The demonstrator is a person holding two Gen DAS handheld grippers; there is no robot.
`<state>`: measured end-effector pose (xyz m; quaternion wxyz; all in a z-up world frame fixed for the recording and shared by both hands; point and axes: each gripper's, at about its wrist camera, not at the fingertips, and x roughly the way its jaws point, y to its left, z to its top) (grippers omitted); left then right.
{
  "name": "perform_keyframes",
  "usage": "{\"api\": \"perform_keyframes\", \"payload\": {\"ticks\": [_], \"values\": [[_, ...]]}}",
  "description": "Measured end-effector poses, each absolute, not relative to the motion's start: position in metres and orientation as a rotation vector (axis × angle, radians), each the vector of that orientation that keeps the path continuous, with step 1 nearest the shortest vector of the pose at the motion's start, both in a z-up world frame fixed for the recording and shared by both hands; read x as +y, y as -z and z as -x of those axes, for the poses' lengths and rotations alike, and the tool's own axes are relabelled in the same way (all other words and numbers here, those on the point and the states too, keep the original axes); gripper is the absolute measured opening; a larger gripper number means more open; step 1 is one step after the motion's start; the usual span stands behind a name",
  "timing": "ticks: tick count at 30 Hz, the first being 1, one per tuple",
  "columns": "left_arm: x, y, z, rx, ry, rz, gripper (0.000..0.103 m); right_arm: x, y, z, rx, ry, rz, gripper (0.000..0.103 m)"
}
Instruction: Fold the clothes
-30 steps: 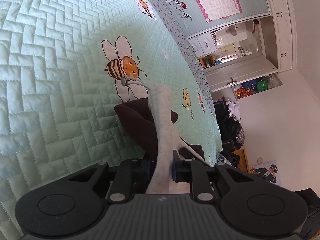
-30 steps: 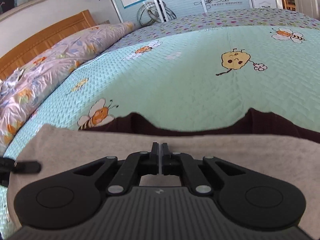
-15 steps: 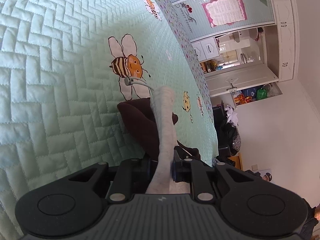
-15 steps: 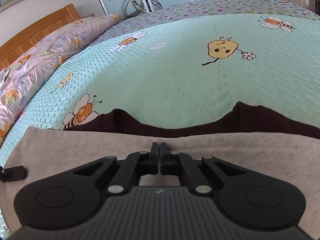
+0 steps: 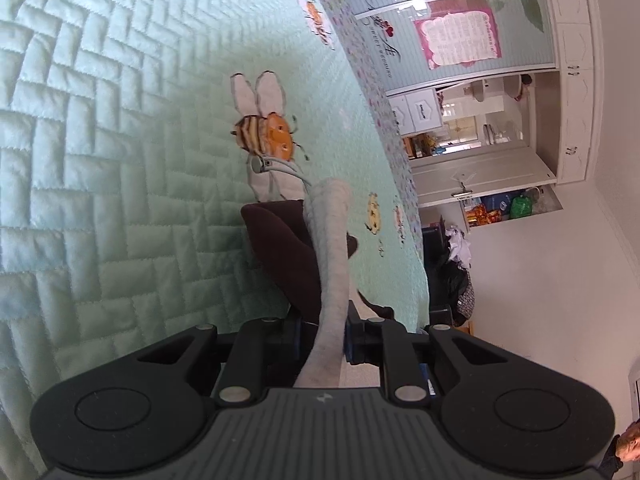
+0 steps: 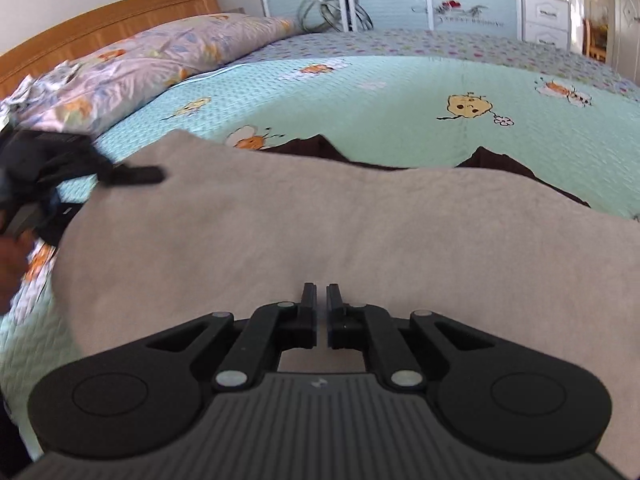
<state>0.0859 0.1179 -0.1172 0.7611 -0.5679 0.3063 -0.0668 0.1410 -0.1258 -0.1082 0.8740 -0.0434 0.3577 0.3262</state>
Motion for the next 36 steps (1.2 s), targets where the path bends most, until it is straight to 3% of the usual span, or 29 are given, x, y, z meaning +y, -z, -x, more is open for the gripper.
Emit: {"api": "perform_keyframes", "payload": {"ticks": [6,18,26,28,31,36], "values": [[0.122,0.136,-0.080,0.684,0.108,1.282,0.021,-0.147,0.111,-0.081,0.695,-0.715,0.160,0.008],[0.123,0.135,-0.081,0.682,0.107,1.282,0.021,-0.159,0.111,-0.092,0.769,-0.771,0.051,0.009],[0.122,0.142,-0.083,0.706,0.062,1.261,0.020,-0.161,0.106,-0.091,0.756,-0.797,-0.009,0.017],[0.121,0.140,-0.083,0.705,0.064,1.242,0.019,-0.159,0.105,-0.090,0.753,-0.808,-0.007,0.028],[0.117,0.128,-0.082,0.690,0.062,1.157,0.016,-0.158,0.107,-0.091,0.754,-0.817,-0.018,0.030],[0.076,0.077,-0.084,0.685,-0.031,0.753,0.015,-0.162,0.112,-0.091,0.746,-0.826,-0.038,0.030]]}}
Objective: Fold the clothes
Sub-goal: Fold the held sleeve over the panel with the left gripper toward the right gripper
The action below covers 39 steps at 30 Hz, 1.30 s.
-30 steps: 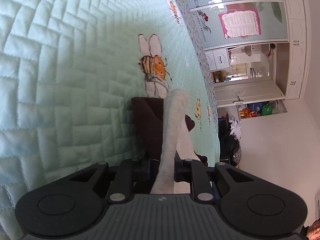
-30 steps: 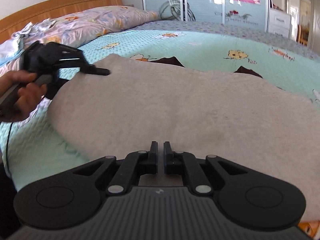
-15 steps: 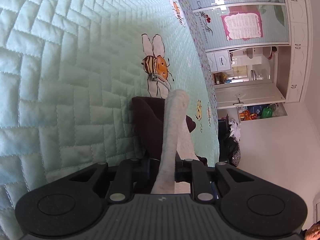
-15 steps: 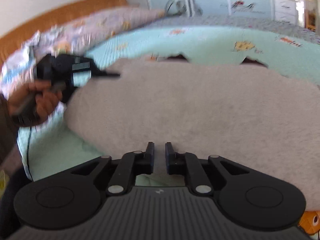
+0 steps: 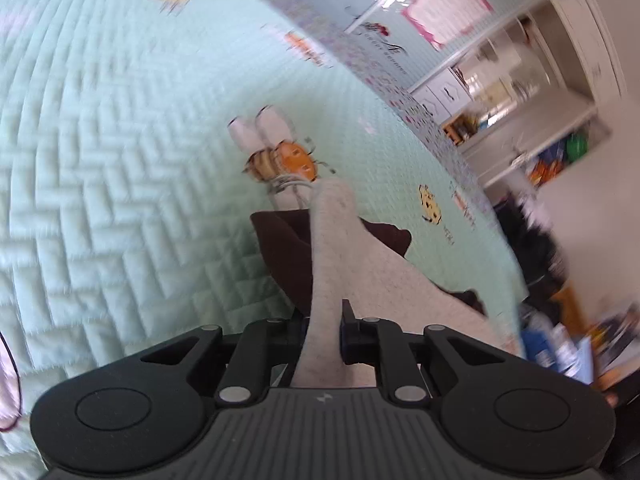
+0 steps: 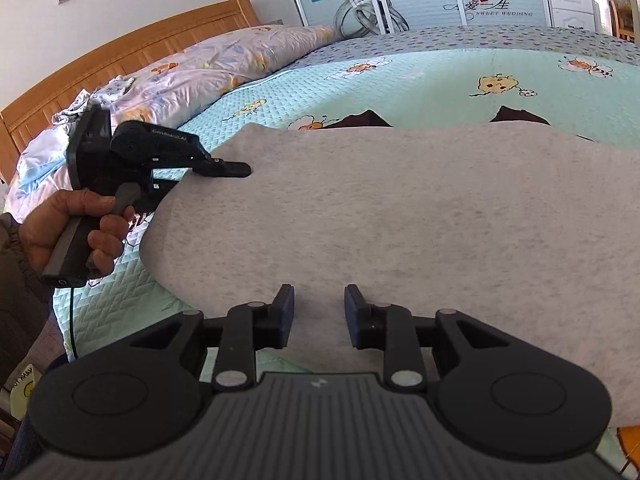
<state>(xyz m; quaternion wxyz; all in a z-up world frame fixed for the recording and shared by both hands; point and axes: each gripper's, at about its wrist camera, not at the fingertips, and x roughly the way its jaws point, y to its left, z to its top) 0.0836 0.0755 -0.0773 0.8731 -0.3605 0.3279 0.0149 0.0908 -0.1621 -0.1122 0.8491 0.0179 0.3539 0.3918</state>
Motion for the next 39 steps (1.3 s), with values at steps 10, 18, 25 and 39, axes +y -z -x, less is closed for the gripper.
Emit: {"api": "perform_keyframes", "payload": {"ticks": [10,18,25,39], "values": [[0.058,0.083,-0.069,0.645,-0.099,0.608,0.015,-0.163,0.118,-0.092,0.738,-0.841,-0.024,0.030],[0.121,0.139,-0.058,0.609,0.050,1.305,0.014,-0.171,0.120,-0.096,0.755,-0.851,-0.106,0.031],[0.096,0.094,-0.060,0.621,0.013,1.065,0.013,-0.178,0.117,-0.093,0.746,-0.845,-0.117,0.032],[0.015,-0.002,-0.088,0.669,0.015,0.894,0.012,-0.283,0.118,-0.089,0.617,-0.700,-0.339,0.039]]}}
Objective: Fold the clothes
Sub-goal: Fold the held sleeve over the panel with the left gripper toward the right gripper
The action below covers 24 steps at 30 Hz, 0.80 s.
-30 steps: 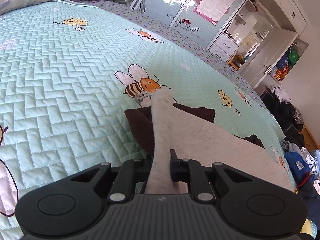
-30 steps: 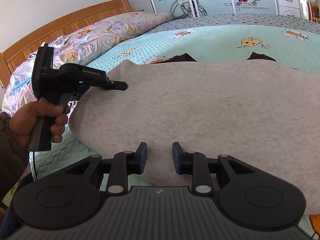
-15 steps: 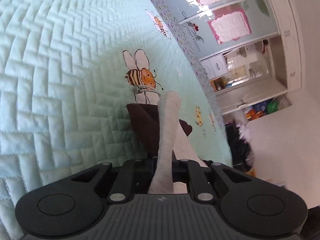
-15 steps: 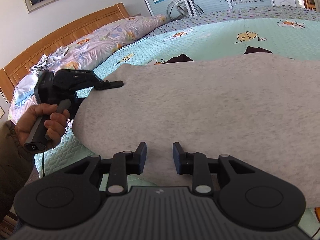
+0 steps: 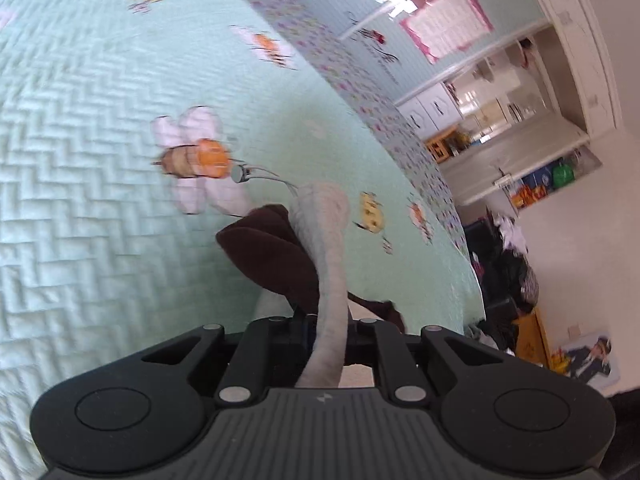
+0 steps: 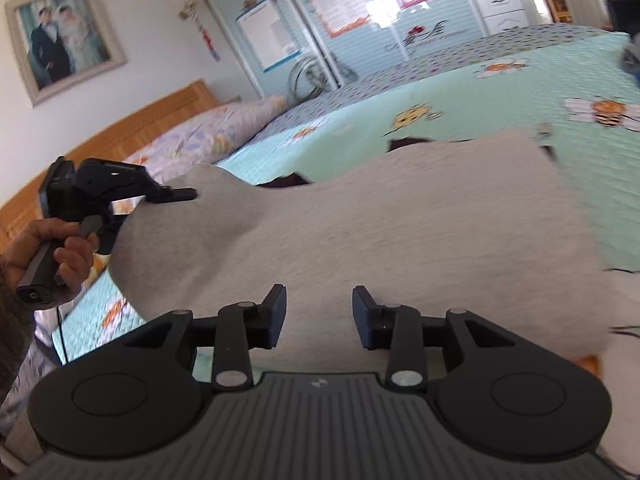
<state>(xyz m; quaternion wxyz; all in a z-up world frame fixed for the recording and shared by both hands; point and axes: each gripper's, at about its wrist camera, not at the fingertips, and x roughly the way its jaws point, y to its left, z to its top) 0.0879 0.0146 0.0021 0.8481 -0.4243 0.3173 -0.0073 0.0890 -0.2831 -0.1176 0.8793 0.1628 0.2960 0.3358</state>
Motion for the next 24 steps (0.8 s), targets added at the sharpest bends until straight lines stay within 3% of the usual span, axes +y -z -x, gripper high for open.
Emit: {"api": "perform_keyframes", "payload": {"ticks": [7,12,15,17,19,21,24], "values": [[-0.127,-0.055,-0.137,0.738,0.124,0.700,0.012,-0.358,0.133,-0.093,0.549,-0.614,-0.536,0.040],[-0.229,-0.014,-0.174,0.864,0.093,0.550,0.016,-0.398,0.141,-0.093,0.503,-0.589,-0.625,0.040],[-0.273,0.022,-0.183,0.913,0.073,0.441,0.018,-0.414,0.150,-0.095,0.495,-0.568,-0.667,0.049],[-0.292,0.026,-0.177,0.893,0.056,0.342,0.021,-0.423,0.158,-0.098,0.496,-0.563,-0.700,0.049],[-0.311,0.029,-0.171,0.876,0.046,0.247,0.036,-0.429,0.164,-0.101,0.498,-0.564,-0.729,0.049],[-0.330,0.019,-0.166,0.871,0.073,0.169,0.069,-0.429,0.167,-0.106,0.499,-0.575,-0.742,0.049],[-0.348,-0.004,-0.153,0.837,0.149,0.153,0.078,-0.427,0.169,-0.109,0.498,-0.582,-0.739,0.049]]}}
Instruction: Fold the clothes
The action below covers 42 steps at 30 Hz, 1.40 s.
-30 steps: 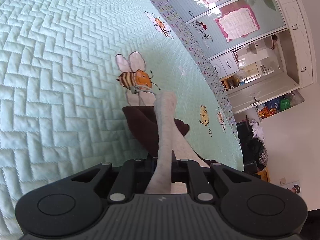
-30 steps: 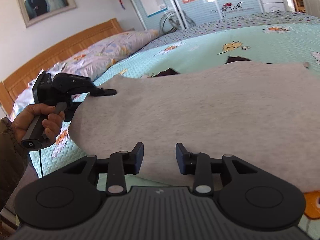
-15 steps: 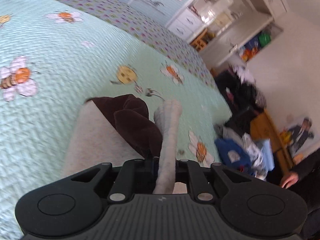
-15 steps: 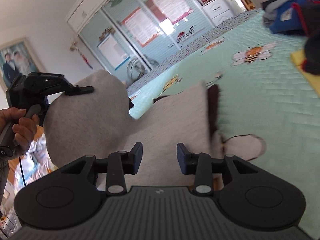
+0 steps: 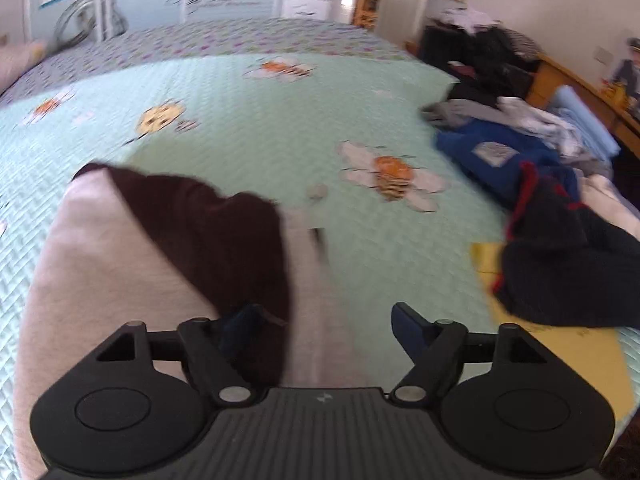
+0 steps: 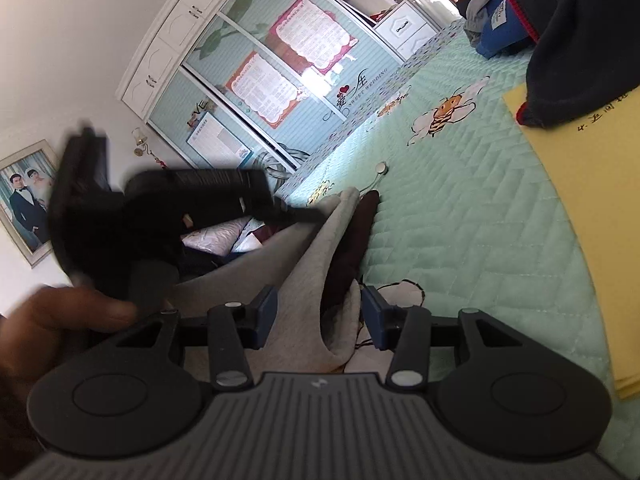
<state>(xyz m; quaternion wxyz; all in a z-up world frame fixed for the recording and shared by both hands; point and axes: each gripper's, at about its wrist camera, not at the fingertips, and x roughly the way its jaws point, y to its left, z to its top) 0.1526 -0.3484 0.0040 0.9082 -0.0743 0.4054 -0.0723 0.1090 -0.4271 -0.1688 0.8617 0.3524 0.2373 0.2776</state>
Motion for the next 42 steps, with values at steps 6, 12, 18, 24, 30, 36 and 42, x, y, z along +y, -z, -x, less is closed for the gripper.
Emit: {"api": "perform_keyframes", "payload": {"ticks": [6,12,18,24,30,36,42], "values": [[-0.295,-0.056,-0.117,0.617,0.157,0.350,0.081,-0.430,0.169,-0.108,0.488,-0.580,-0.734,0.050],[-0.217,-0.041,-0.088,0.658,0.015,0.344,0.092,-0.430,0.151,-0.108,0.408,-0.690,-0.784,0.052],[-0.223,0.020,-0.074,0.698,0.068,0.298,0.087,-0.430,0.157,-0.138,0.449,-0.784,-1.063,0.064],[-0.303,0.060,-0.084,0.661,0.153,-0.042,0.087,-0.445,0.159,-0.146,0.462,-0.697,-1.061,0.064],[-0.312,0.071,-0.084,0.612,0.171,-0.091,0.097,-0.444,0.148,-0.174,0.512,-0.872,-1.122,0.069],[-0.279,0.058,-0.064,0.542,0.237,0.084,0.094,-0.407,0.102,-0.192,0.531,-1.003,-0.745,0.074],[-0.259,0.049,-0.036,0.483,0.241,0.149,0.093,-0.363,0.092,-0.189,0.612,-1.144,-0.608,0.073]]}}
